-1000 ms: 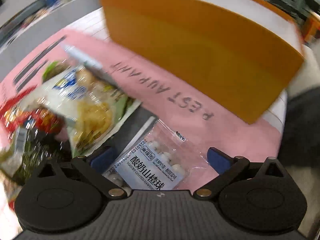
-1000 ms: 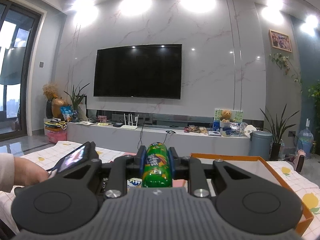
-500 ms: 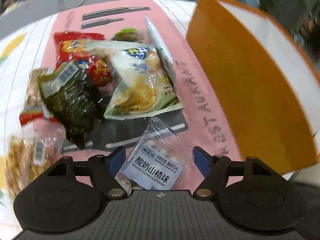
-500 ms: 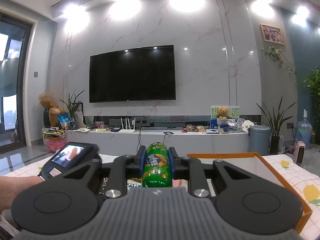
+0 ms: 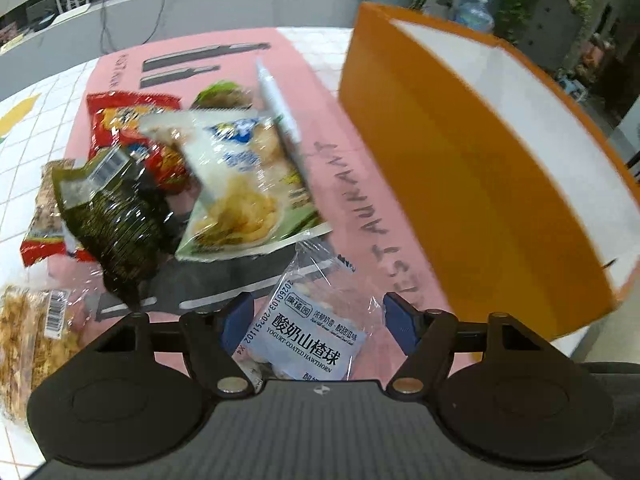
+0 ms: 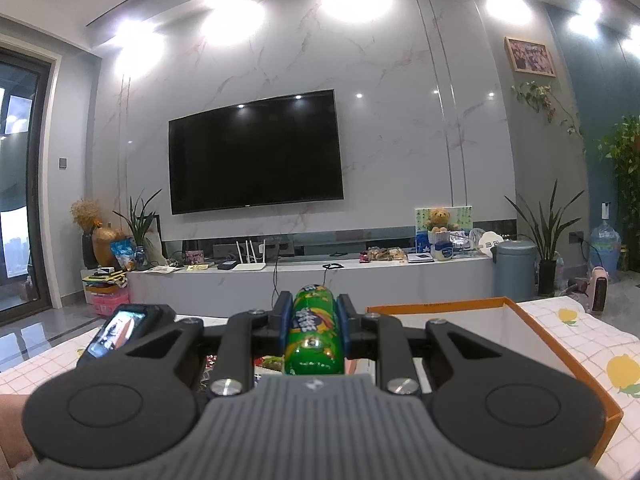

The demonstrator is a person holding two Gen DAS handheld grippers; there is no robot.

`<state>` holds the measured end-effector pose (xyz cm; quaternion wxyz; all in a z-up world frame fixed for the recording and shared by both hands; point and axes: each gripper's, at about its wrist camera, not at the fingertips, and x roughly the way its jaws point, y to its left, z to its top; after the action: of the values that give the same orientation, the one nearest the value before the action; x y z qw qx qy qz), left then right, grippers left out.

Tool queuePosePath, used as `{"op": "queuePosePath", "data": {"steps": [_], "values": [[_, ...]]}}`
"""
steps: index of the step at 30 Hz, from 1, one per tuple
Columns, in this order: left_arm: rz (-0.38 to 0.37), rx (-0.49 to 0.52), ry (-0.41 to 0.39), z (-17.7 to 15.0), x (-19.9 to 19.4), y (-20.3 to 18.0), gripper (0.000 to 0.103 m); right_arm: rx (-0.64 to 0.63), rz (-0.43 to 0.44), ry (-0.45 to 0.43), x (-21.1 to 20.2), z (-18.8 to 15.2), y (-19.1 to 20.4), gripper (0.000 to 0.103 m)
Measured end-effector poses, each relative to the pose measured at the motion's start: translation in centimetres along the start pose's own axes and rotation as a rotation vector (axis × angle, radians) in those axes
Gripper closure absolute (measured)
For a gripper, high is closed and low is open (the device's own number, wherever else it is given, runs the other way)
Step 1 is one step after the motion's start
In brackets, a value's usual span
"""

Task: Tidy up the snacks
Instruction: 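Carry the white bag over the orange box and open the left gripper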

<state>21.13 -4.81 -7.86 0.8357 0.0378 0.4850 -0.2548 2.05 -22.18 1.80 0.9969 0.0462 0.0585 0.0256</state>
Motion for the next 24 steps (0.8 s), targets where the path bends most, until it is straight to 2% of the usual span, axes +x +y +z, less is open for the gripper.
{"op": "queuePosePath", "data": {"steps": [6, 8, 11, 19, 24], "values": [[-0.032, 0.0, -0.053, 0.7, -2.1, -1.0, 0.022, 0.016, -0.015, 0.027, 0.3, 0.9, -1.2, 0.082], [-0.039, -0.031, -0.048, 1.2, -2.6, -1.1, 0.023, 0.042, -0.009, 0.052, 0.6, 1.1, -1.9, 0.082], [-0.094, -0.067, -0.079, 2.0, -3.7, -1.5, 0.023, 0.099, -0.02, 0.071, 0.8, 1.4, -3.4, 0.082], [-0.189, -0.175, -0.158, 4.2, -7.0, -2.8, 0.023, 0.155, -0.075, 0.051, 0.3, 2.1, -6.3, 0.082], [-0.169, -0.216, -0.224, 5.8, -9.0, -4.4, 0.023, 0.182, -0.092, 0.032, -0.2, 2.4, -7.3, 0.082]]}}
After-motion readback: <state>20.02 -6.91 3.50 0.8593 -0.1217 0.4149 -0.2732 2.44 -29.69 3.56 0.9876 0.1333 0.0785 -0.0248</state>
